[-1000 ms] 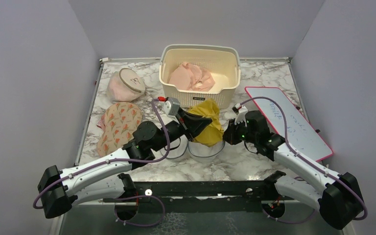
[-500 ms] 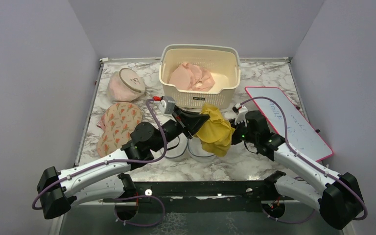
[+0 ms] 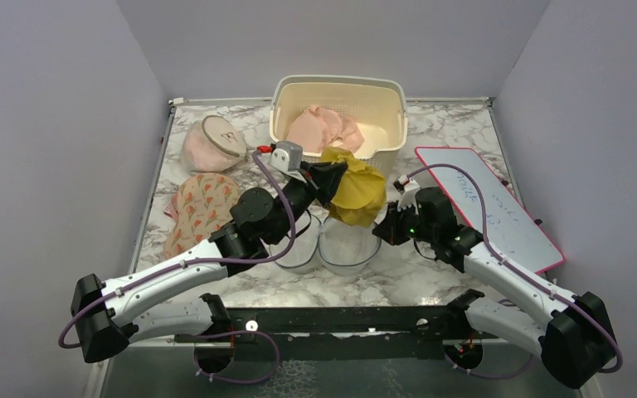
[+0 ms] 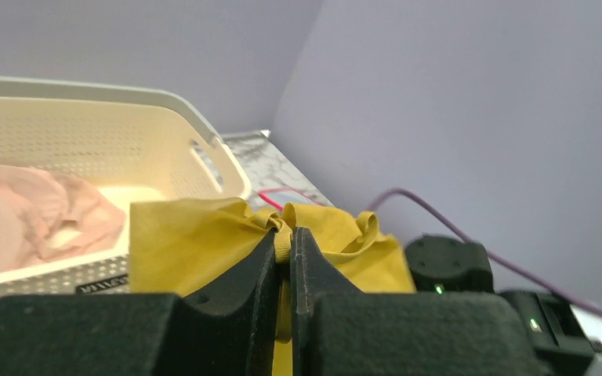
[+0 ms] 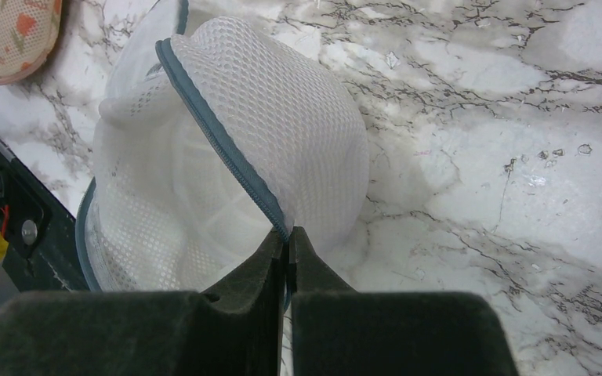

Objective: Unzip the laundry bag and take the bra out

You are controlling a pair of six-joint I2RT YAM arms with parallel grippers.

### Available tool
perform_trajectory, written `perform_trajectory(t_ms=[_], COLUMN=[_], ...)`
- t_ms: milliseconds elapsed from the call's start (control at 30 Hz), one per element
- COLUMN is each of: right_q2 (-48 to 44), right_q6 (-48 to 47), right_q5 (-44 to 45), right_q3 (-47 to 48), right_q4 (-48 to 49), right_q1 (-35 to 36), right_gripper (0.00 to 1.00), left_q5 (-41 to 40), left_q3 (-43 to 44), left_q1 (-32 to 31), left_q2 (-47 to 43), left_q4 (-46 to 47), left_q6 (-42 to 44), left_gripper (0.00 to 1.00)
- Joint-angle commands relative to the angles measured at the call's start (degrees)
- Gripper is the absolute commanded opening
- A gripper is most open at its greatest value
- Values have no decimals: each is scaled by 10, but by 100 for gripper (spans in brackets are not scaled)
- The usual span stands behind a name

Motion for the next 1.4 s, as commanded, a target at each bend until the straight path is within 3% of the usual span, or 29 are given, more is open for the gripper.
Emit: perform_trajectory(t_ms=[0,100,400,700,733,833,933,967,1067,1233,1367], right_q2=[-11,-10,-10,-6,-6,-8,-14,-16,-21,-16,-14], right_q6=[-5,-6,-6,-7,-6,-6,-6,-6,-7,-9,-10], right_q5=[-12,-12,-12,-15,-15,-16,-18,-18,-23,-30,-33], right_q3=[2,1,2,3,3,3,2,1,-1,0,0], right_q4=[7,7,7,7,7,7,7,7,10,12,13], right_q1=[2,2,2,2,3,2,2,2,2,2,2], right_gripper=[1,1,1,1,1,1,1,1,1,1,1], left_q5=[-149,-186,-202,-158,-159,-148,-100,-73,-1,55,47], left_q3=[60,99,238,400,425,504,548,549,510,332,177], left_q1=[3,14,66,141,148,167,189,198,222,237,237], left_q2=[31,63,184,332,354,430,468,473,458,351,236], left_q4=[-10,-10,-31,-61,-62,-118,-173,-187,-219,-208,-227], left_q6=[43,48,35,-23,-20,-31,-59,-77,-123,-137,-104], left_gripper=[0,0,0,0,3,26,65,78,87,90,90])
